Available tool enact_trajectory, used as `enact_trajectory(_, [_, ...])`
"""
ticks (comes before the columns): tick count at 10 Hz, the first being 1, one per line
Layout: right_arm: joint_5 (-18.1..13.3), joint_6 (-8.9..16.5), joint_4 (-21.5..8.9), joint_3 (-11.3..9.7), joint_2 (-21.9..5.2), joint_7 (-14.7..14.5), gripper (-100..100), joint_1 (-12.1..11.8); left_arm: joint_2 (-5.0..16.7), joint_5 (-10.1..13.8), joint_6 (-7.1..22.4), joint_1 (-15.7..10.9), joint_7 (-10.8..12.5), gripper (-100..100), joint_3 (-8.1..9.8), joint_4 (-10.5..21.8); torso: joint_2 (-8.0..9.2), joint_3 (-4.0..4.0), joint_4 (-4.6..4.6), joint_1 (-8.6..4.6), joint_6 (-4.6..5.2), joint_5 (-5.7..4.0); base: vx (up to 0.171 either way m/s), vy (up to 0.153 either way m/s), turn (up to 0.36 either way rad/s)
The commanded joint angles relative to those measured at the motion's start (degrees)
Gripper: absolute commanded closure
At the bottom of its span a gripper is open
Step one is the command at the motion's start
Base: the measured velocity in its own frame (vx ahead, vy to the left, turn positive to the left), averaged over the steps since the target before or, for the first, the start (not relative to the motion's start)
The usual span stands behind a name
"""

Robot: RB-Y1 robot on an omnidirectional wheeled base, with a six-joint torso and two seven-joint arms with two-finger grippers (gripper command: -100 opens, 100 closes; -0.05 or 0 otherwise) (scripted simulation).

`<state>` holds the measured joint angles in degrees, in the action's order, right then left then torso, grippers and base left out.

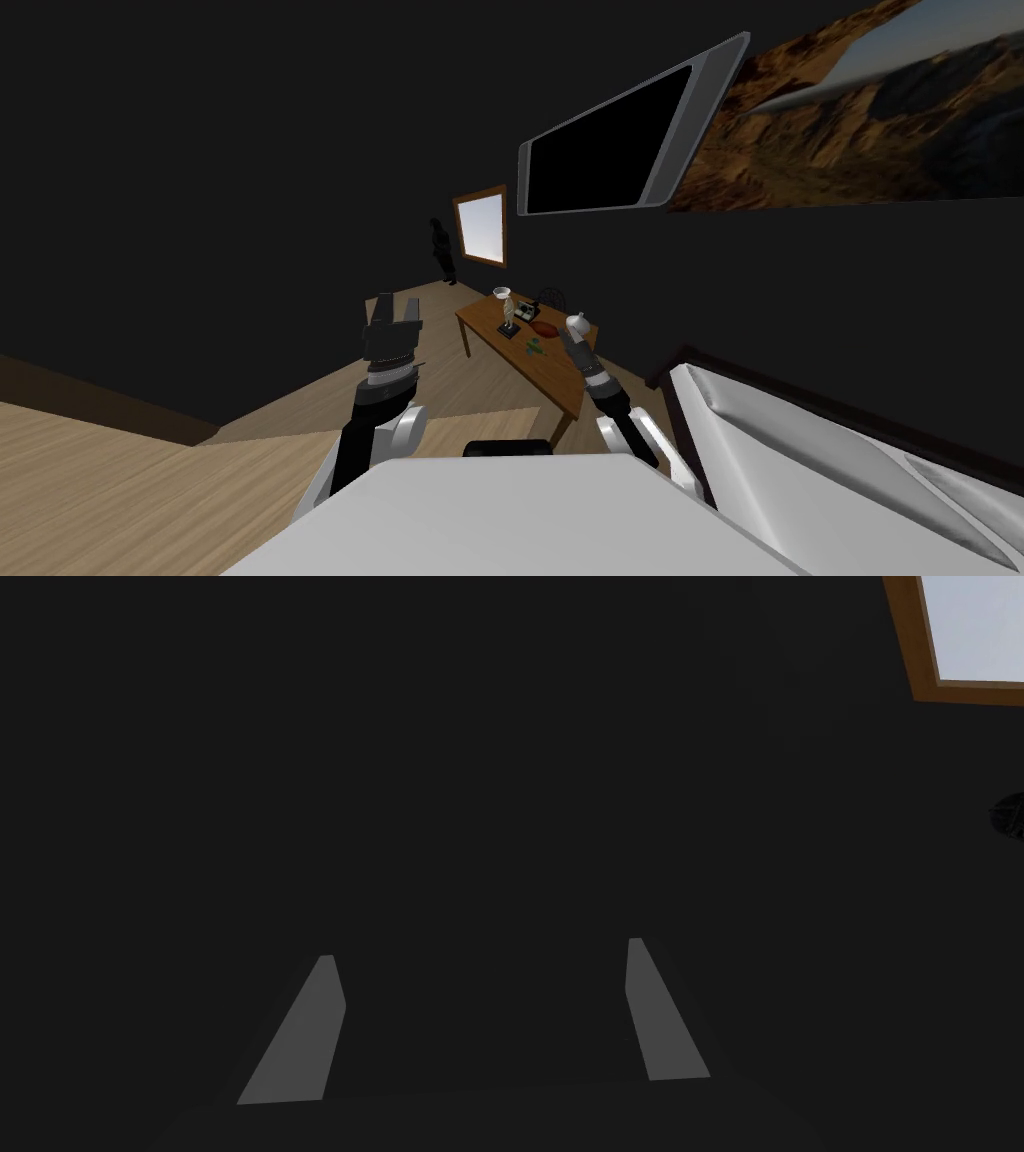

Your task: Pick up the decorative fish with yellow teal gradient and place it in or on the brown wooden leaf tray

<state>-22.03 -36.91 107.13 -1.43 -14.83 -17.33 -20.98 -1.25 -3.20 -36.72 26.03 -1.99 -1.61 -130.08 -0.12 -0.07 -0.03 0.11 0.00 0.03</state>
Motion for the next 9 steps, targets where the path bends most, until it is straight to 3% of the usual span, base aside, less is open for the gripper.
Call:
enact_trajectory(1, [-2.5,-0.7,-2.9,-0.1,-1.4,-2.9,-100,0.9,0.0,0.0,0.0,0.0,0.0,0,0.00,0.0,0.00,0.00,0.00,0.00,0.00,0.00,0.047,0.037,0.124])
enact_trajectory(4, [-5.9,-1.7,-8.5,0.1,-3.4,-6.7,-100,2.1,0.0,0.0,0.0,0.0,0.0,0,0.00,0.0,-0.04,-0.03,-0.01,0.07,0.03,0.02,0.048,0.048,0.082])
enact_trajectory(9, [-9.2,-2.8,-14.4,0.2,-5.5,-10.6,-100,3.5,0.0,0.0,0.0,0.0,0.0,0,0.00,0.0,0.01,0.00,0.00,0.01,0.01,0.01,0.032,0.025,0.059])
